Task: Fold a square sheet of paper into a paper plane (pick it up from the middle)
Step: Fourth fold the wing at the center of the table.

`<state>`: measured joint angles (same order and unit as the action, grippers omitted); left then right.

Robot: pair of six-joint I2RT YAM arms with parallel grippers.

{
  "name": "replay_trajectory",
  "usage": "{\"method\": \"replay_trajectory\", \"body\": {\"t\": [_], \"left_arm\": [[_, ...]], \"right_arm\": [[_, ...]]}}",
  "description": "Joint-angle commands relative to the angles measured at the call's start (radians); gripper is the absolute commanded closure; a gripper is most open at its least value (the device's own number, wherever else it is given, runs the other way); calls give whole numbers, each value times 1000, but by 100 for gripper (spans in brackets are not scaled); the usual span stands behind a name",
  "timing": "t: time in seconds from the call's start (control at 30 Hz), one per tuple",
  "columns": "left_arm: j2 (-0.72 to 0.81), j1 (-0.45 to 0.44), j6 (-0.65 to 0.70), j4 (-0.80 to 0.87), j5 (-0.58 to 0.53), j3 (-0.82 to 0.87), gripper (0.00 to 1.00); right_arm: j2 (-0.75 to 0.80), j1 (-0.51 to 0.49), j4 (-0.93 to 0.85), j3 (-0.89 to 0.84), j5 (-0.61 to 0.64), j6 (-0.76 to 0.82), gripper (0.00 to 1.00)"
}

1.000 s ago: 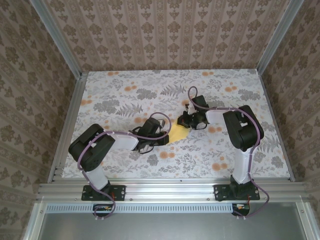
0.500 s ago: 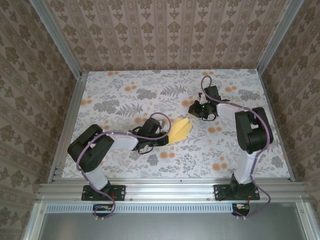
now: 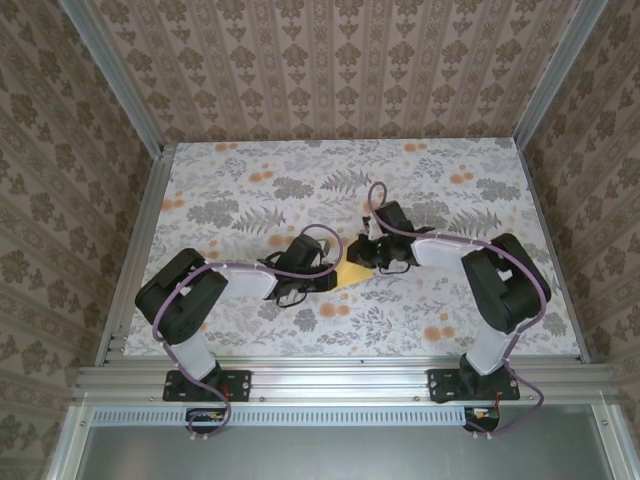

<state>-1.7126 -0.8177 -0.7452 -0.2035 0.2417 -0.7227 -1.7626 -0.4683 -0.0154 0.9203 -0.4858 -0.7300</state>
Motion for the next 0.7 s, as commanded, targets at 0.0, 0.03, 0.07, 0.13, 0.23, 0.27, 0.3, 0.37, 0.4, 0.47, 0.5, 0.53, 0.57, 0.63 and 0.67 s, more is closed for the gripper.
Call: {"method": "replay_trajectory", "body": {"t": [0.0, 0.03, 0.07, 0.13, 0.23, 0.27, 0.3, 0.37, 0.4, 0.47, 0.5, 0.53, 0.57, 0.63, 0.67], "left_arm": [[-44, -9, 27, 214, -22, 34, 100], [-42, -9, 26, 216, -22, 34, 100], [-40, -9, 27, 217, -22, 36, 100], [-36, -9, 28, 220, -24, 37, 100], [-32, -9, 30, 225, -25, 41, 100], [-32, -9, 31, 225, -27, 44, 100], [-30, -10, 30, 226, -27, 45, 100], [-30, -11, 31, 227, -27, 49, 100], [-31, -10, 29, 227, -27, 53, 100], [-30, -10, 30, 226, -25, 55, 100], [-30, -11, 30, 226, -23, 57, 100], [-30, -11, 30, 225, -24, 59, 100], [-31, -10, 28, 224, -23, 60, 100], [-30, -12, 28, 224, -22, 61, 100], [-31, -11, 28, 225, -21, 62, 100]], "right_arm": [[-57, -13, 95, -12, -40, -63, 88], [-70, -13, 107, -12, -44, -68, 88], [-84, -13, 113, -11, -44, -70, 88], [-106, -11, 113, -7, -40, -62, 88], [-138, 10, 102, -2, -32, -50, 89], [-143, 24, 103, -4, -30, -44, 89], [-148, 38, 99, -7, -25, -37, 90], [-153, 74, 98, -12, -21, -22, 90], [-154, 95, 98, -14, -21, -12, 90], [-161, 132, 88, -7, -18, 11, 90], [-168, 151, 86, 0, -17, 19, 90], [-177, 170, 85, 8, -18, 25, 90], [-187, 190, 82, 19, -17, 28, 90], [-207, 226, 71, 48, -12, 34, 90], [-217, 242, 65, 64, -8, 37, 90]]}}
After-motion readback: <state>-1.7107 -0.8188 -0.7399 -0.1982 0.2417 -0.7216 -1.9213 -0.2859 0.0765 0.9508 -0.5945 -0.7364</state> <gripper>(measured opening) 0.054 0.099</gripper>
